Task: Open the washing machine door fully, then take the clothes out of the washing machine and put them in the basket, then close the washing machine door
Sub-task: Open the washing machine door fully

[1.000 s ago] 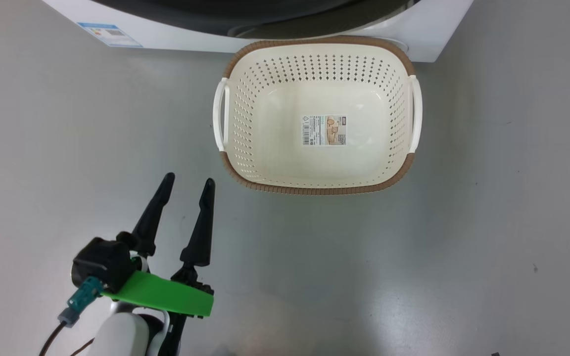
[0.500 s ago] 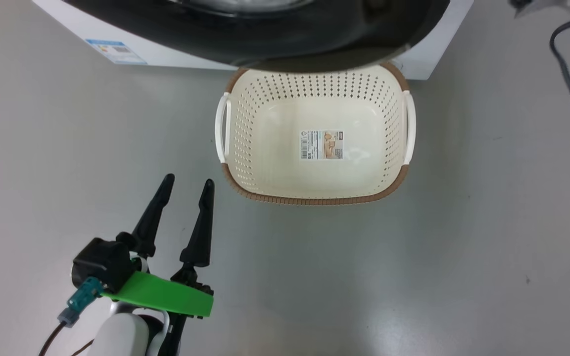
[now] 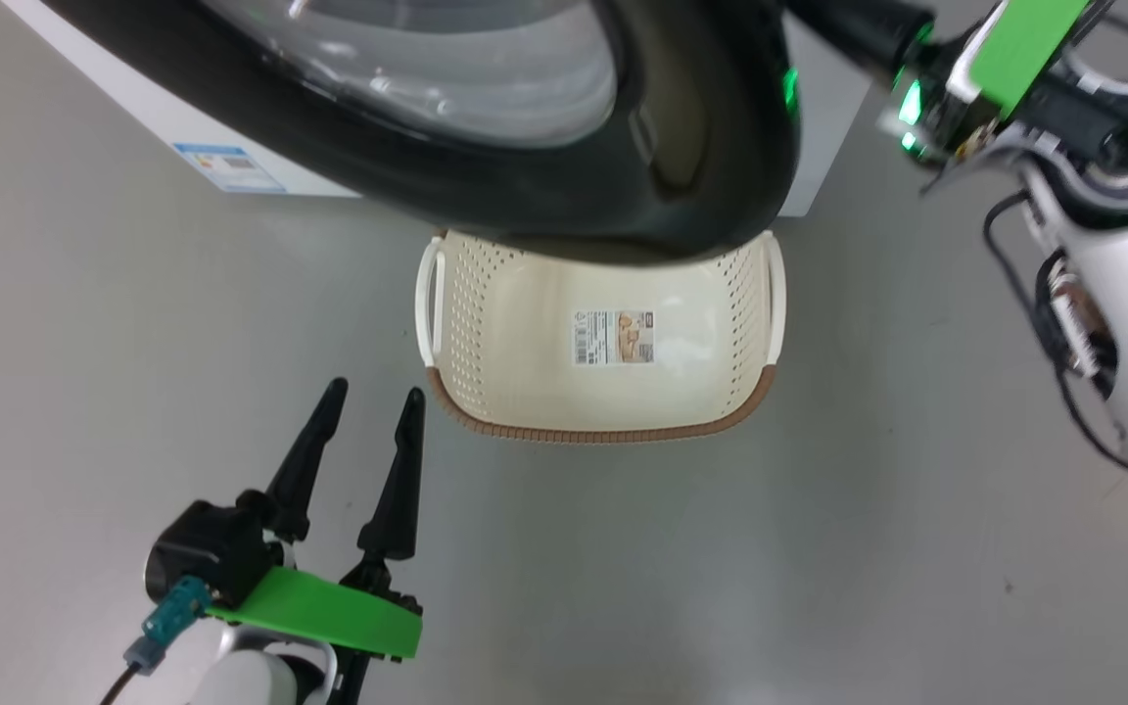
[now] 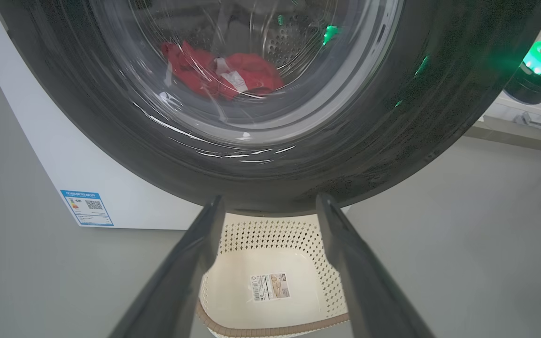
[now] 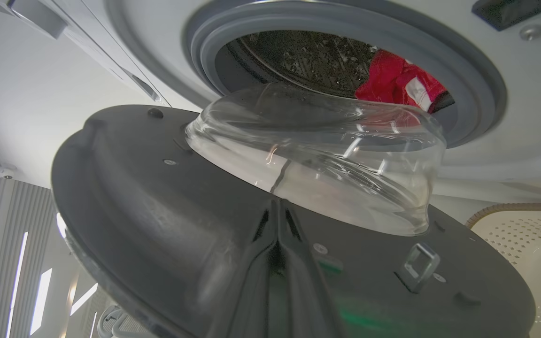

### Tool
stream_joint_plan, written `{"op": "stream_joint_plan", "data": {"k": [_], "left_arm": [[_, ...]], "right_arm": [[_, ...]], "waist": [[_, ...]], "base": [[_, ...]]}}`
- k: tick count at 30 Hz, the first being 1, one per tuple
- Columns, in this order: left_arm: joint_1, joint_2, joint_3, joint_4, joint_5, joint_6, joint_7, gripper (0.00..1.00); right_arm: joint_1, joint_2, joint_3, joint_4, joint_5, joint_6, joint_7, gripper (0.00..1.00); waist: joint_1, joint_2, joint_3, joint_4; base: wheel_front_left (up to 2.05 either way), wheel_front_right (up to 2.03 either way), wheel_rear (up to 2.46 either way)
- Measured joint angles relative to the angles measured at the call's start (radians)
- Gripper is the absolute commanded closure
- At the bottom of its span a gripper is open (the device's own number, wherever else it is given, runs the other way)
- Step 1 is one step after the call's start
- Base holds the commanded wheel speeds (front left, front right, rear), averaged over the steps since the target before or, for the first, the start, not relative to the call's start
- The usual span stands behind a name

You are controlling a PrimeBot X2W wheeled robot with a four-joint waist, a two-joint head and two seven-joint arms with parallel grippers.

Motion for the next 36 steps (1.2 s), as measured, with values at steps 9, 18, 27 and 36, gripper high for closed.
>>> {"op": "stream_joint_plan", "data": {"k": [9,18,27,36], "left_arm": [[0.033,0.000,0.005,0.000,0.015,0.000,0.000,0.00],[0.055,0.001,0.004,-0.004,0.015,0.000,0.000,0.00],[0.070,0.001,0.003,-0.020,0.015,0.000,0.000,0.00],[0.070,0.001,0.003,-0.023,0.015,0.000,0.000,0.00]], "right_arm": [[0.098,0.035,0.011,-0.050,-0.007,0.000,0.033,1.00],[0.175,0.054,0.013,-0.093,-0.011,0.000,0.073,1.00],[0.221,0.086,0.032,-0.134,-0.014,0.000,0.111,1.00],[0.238,0.097,0.026,-0.140,-0.024,0.000,0.119,1.00]], "waist": [[0.0000,0.0000,-0.054,-0.018],[0.0000,0.0000,-0.089,-0.014],[0.0000,0.0000,-0.102,-0.010],[0.0000,0.0000,-0.108,-0.011]], "base": [[0.00,0.00,0.00],[0.00,0.00,0.00],[0.00,0.00,0.00],[0.00,0.00,0.00]]}}
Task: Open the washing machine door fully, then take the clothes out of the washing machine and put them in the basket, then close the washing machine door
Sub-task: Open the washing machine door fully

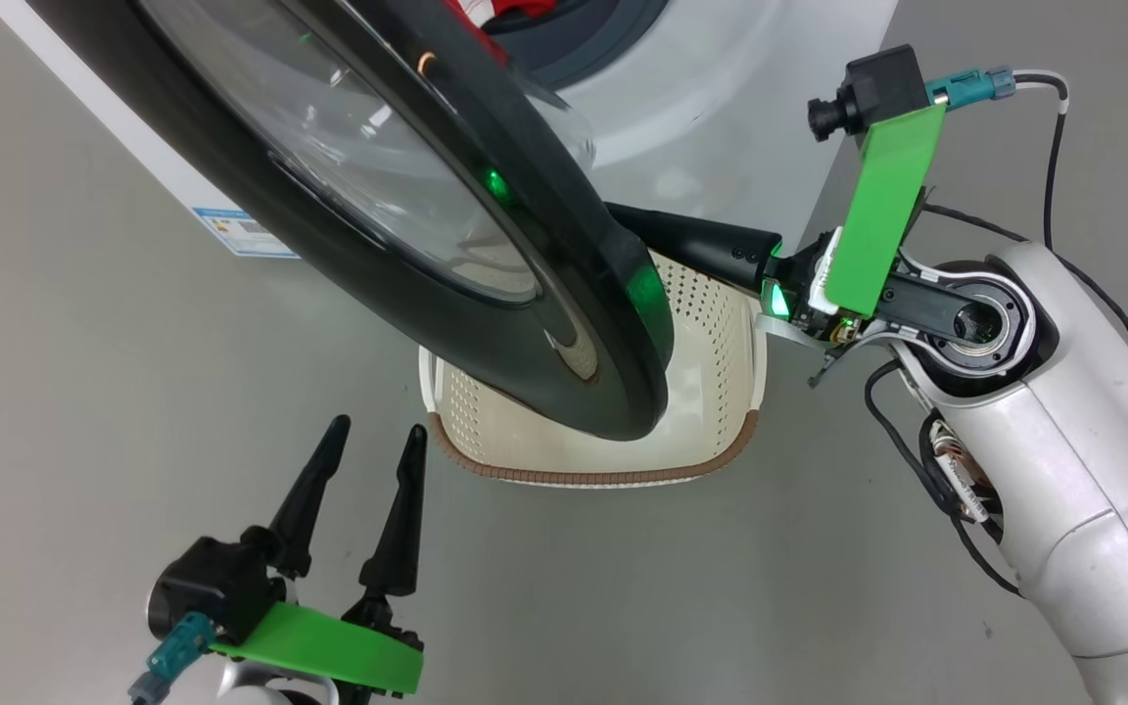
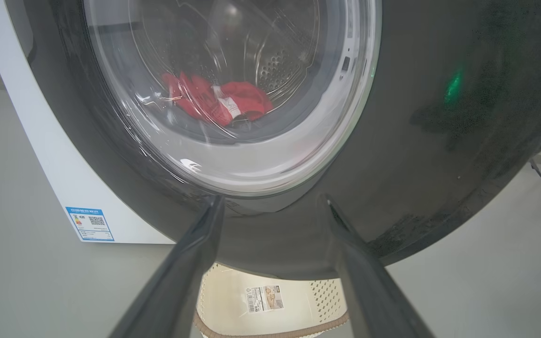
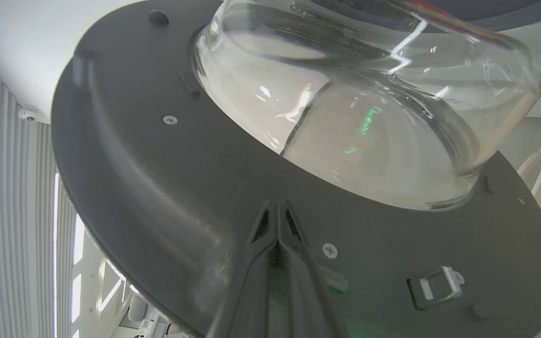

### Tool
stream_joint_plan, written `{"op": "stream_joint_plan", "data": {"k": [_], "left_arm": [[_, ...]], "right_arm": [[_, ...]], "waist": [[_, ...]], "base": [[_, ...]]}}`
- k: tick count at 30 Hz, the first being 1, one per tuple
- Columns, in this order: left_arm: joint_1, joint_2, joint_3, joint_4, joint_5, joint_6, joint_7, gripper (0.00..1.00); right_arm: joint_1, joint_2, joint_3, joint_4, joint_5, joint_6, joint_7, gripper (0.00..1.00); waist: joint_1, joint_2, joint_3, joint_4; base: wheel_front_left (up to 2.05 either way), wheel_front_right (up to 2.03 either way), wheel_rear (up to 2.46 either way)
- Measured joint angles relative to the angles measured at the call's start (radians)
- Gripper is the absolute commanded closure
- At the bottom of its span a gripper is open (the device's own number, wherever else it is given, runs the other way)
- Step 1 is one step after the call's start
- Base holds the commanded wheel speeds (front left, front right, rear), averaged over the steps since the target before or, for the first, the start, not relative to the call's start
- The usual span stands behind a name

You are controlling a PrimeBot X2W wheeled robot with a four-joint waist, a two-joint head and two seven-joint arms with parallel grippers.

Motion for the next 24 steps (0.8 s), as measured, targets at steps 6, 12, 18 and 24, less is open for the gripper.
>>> {"op": "stream_joint_plan", "data": {"k": [6,12,18,24], "left_arm": [[0.001,0.000,0.001,-0.002,0.000,0.000,0.000,0.00],[0.012,0.000,0.010,-0.002,0.000,0.000,0.000,0.00],[0.020,0.000,0.028,-0.002,0.000,0.000,0.000,0.00],[0.025,0.000,0.049,-0.002,0.010,0.000,0.000,0.00]], "right_arm": [[0.007,0.002,-0.012,0.001,-0.051,0.000,-0.024,0.95],[0.066,0.000,-0.040,0.012,-0.106,0.000,-0.102,0.00],[0.135,-0.009,-0.071,0.018,-0.123,0.000,-0.173,0.00],[0.227,-0.018,-0.094,0.008,-0.124,0.000,-0.215,0.00]], "waist": [[0.0000,0.0000,-0.006,-0.003],[0.0000,0.0000,-0.019,-0.017],[0.0001,0.0000,-0.028,-0.034],[0.0000,0.0000,-0.042,-0.059]], "base": [[0.00,0.00,0.00],[0.00,0.00,0.00],[0.00,0.00,0.00],[0.00,0.00,0.00]]}}
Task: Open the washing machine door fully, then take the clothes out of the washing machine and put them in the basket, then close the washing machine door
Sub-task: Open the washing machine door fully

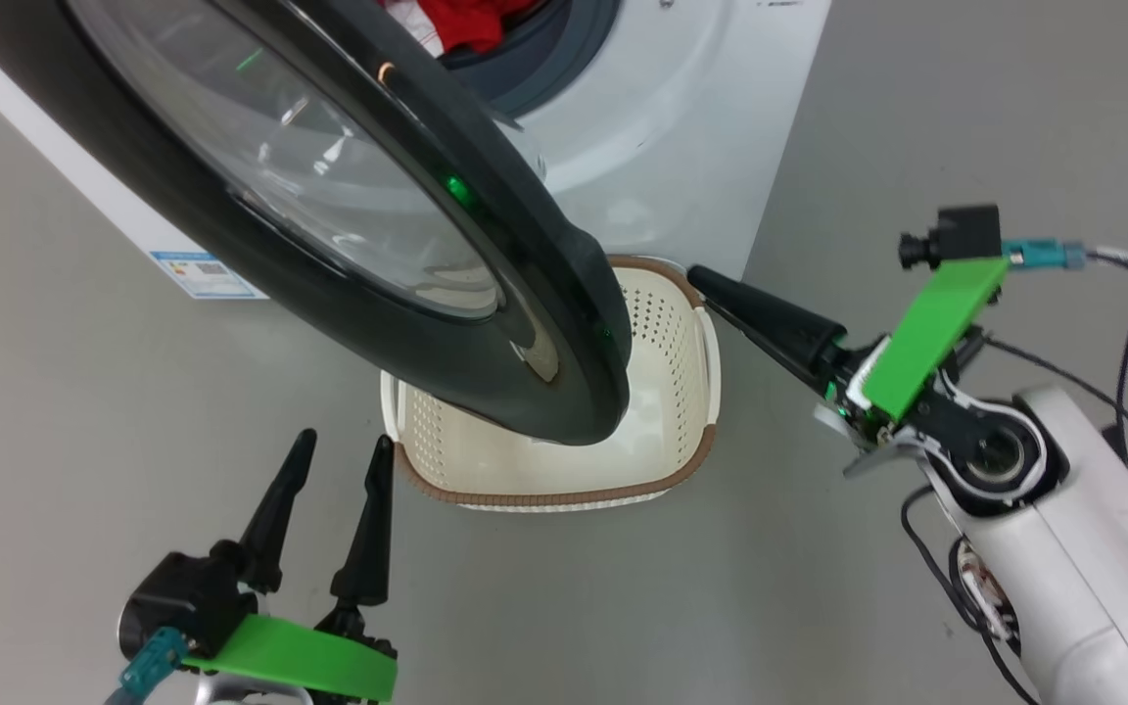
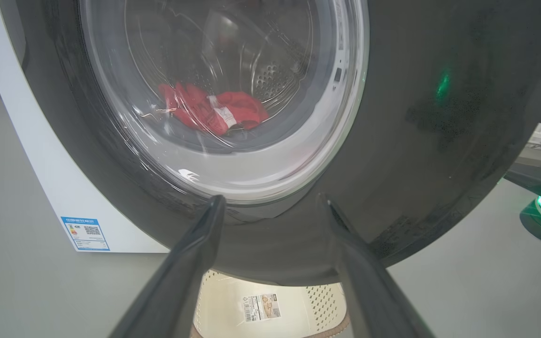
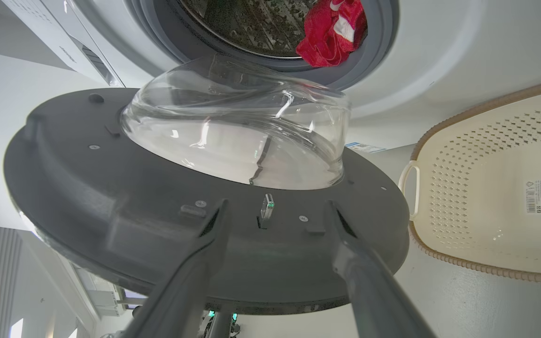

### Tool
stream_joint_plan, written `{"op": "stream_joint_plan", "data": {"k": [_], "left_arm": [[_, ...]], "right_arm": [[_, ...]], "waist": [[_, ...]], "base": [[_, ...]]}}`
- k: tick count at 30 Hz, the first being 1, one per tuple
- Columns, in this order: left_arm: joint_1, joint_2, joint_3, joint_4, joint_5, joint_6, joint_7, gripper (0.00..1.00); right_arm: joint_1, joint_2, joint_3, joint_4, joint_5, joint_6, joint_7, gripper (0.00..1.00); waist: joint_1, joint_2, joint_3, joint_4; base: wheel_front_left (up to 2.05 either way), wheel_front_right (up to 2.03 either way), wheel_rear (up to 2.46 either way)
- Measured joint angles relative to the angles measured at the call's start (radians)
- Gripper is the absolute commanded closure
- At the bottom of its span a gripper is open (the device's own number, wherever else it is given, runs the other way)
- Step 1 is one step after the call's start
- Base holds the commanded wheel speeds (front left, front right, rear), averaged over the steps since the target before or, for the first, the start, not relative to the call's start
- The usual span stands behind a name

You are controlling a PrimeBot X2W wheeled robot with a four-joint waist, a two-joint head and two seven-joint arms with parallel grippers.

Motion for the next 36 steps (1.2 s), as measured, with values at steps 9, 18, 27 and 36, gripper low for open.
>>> {"op": "stream_joint_plan", "data": {"k": [9,18,27,36], "left_arm": [[0.041,0.001,0.025,-0.003,0.008,0.000,0.000,0.00],[0.077,0.002,0.060,-0.004,0.008,0.000,0.000,0.00],[0.079,0.002,0.068,-0.003,0.017,0.000,0.000,0.00],[0.081,0.002,0.070,-0.001,0.017,0.000,0.000,0.00]], "right_arm": [[0.161,-0.033,-0.021,-0.041,-0.066,0.000,-0.116,0.00],[0.284,-0.065,-0.019,-0.067,-0.131,0.000,-0.285,0.00],[0.364,-0.133,0.038,-0.060,-0.272,0.000,-0.523,0.00],[0.369,-0.157,0.154,0.035,-0.424,0.000,-0.742,0.00]], "waist": [[0.0000,0.0000,-0.033,-0.031],[0.0000,0.0000,-0.064,-0.063],[0.0000,0.0000,-0.075,-0.076],[0.0000,0.0000,-0.075,-0.083]], "base": [[0.00,0.00,0.00],[0.00,0.00,0.00],[0.00,0.00,0.00],[0.00,0.00,0.00]]}}
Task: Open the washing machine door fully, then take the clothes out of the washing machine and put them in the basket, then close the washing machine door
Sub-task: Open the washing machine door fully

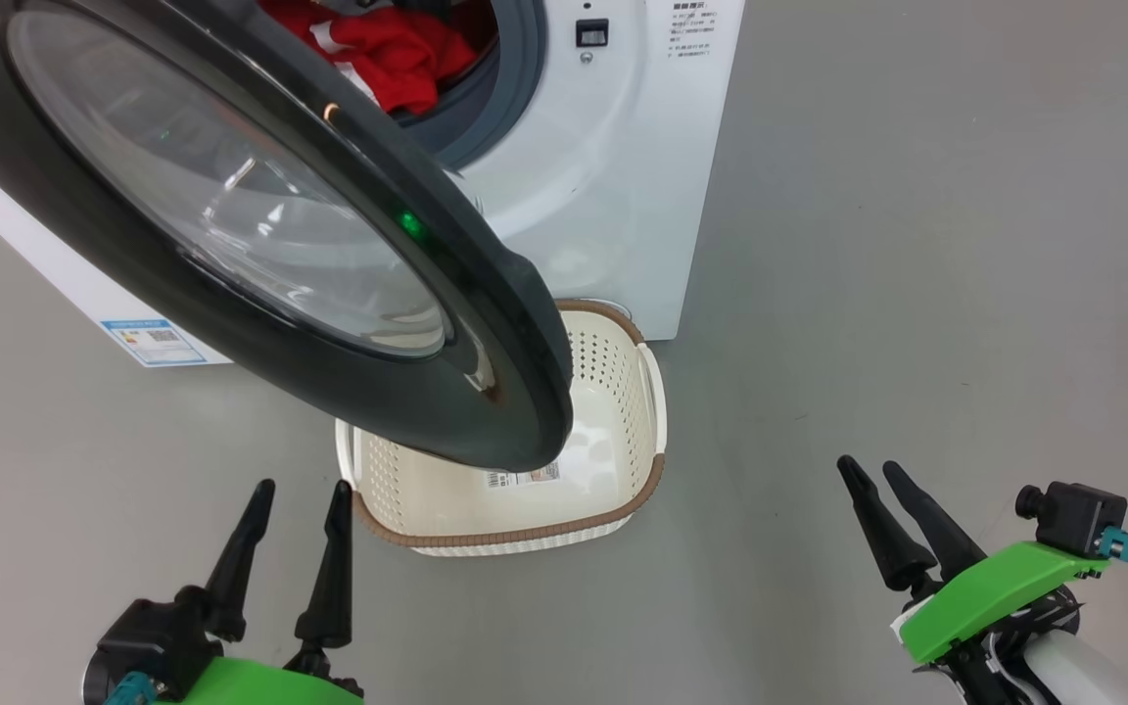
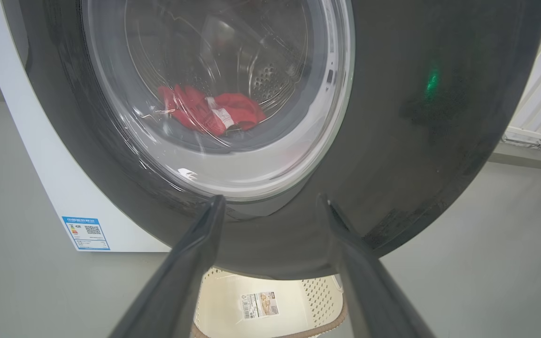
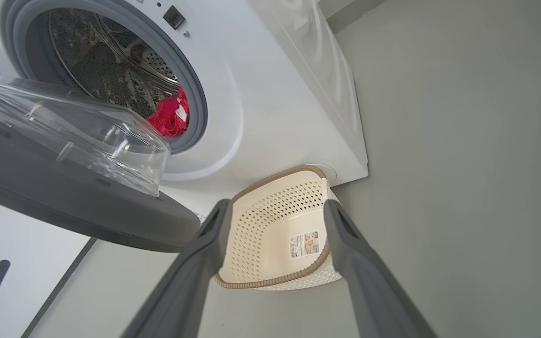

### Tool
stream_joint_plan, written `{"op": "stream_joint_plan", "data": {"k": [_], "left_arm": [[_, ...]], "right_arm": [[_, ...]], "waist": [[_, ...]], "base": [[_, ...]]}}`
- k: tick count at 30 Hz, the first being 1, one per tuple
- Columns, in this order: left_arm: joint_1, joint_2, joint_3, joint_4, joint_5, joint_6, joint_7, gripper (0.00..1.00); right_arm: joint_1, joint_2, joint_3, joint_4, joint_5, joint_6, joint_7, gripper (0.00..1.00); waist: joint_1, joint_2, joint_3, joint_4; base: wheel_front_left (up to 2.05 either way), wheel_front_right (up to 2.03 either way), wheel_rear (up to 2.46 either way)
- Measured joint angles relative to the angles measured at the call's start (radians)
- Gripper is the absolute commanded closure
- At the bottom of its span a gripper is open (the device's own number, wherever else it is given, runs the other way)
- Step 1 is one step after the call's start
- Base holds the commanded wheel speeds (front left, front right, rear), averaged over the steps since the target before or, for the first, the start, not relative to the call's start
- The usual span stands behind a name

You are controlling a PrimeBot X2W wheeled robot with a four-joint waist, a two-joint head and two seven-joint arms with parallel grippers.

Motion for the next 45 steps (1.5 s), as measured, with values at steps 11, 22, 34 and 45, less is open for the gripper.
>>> {"op": "stream_joint_plan", "data": {"k": [11,22,34,45], "left_arm": [[0.001,0.000,0.001,-0.002,0.000,0.000,0.000,0.00],[0.001,0.000,-0.003,-0.002,0.000,0.000,0.000,0.00],[0.021,0.000,-0.005,-0.009,0.000,0.000,0.000,0.00],[0.021,0.000,-0.006,-0.010,0.000,0.000,0.000,0.00]], "right_arm": [[0.057,0.100,-0.289,-0.060,-0.422,0.000,-0.017,0.00],[0.163,0.229,-0.518,-0.237,-0.761,0.000,-0.019,0.00],[0.248,0.276,-0.557,-0.276,-0.832,0.000,-0.020,0.00],[0.248,0.276,-0.523,-0.285,-0.832,0.000,-0.020,0.00]], "waist": [[0.0000,-0.0001,0.001,0.003],[0.0000,0.0000,0.001,0.012],[0.0000,0.0000,-0.019,0.020],[0.0000,0.0000,-0.018,0.021]], "base": [[0.00,0.00,0.00],[0.00,0.00,0.00],[0.00,0.00,0.00],[0.00,0.00,0.00]]}}
